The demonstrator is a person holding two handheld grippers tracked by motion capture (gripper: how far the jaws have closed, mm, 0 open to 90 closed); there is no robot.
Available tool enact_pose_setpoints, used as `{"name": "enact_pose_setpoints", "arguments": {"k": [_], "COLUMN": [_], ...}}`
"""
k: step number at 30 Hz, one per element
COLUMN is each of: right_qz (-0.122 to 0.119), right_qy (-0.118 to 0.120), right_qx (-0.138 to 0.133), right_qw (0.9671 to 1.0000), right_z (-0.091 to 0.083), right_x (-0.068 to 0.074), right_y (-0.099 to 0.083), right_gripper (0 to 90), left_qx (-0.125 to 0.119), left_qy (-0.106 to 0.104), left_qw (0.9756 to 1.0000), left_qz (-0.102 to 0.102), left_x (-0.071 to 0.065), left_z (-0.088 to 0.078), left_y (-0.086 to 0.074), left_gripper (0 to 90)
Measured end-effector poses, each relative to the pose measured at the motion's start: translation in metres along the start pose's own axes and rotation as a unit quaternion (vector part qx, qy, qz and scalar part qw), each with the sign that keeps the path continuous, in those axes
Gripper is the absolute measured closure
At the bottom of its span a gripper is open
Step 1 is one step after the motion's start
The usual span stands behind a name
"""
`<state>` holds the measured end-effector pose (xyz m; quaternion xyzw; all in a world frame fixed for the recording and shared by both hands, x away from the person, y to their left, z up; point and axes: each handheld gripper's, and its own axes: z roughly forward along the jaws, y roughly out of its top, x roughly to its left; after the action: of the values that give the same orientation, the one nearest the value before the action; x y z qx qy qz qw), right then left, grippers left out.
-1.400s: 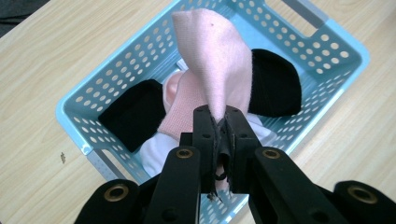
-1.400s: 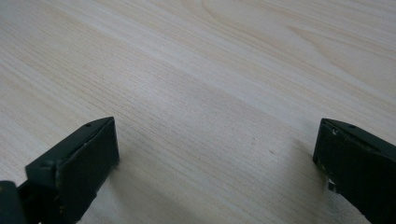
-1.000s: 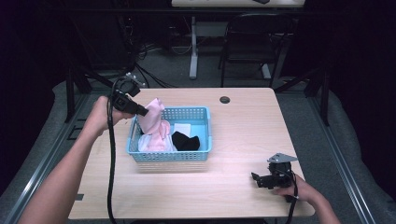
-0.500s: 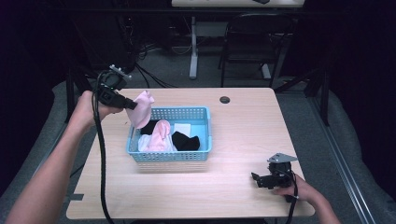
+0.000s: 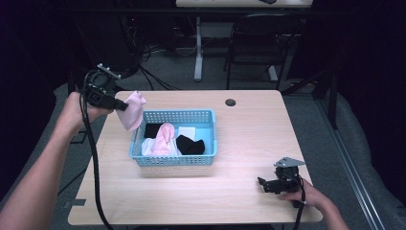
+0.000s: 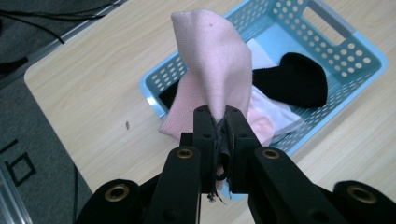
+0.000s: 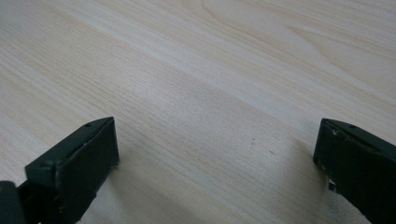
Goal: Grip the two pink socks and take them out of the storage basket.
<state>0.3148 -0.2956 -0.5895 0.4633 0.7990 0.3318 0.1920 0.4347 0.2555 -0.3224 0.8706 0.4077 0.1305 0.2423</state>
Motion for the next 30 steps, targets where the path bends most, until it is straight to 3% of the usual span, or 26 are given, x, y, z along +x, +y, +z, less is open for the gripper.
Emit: {"name": "enact_pose_setpoints", "arguments": {"k": [12, 20, 30], "right_qz": [0.0, 0.0, 0.0], "right_qy": [0.0, 0.0, 0.0], "right_qx": [0.0, 0.0, 0.001], "right_qw": [1.0, 1.0, 1.0], "right_z": [0.0, 0.0, 0.0], "right_x": [0.0, 0.0, 0.0], "right_y": [0.0, 0.0, 0.0], "right_gripper": [0.0, 0.0, 0.0], "left_qx": [0.013, 0.034, 0.053], "left_qy": [0.021, 0.028, 0.029], "left_qw": [0.9995, 0.998, 0.9965], "left_qz": [-0.02, -0.045, -0.058], "left_x": [0.019, 0.038, 0.047], "left_z": [-0.011, -0.001, 0.01], "left_y": [-0.018, -0.037, -0.048], "left_gripper": [84.8, 84.9, 84.9]}}
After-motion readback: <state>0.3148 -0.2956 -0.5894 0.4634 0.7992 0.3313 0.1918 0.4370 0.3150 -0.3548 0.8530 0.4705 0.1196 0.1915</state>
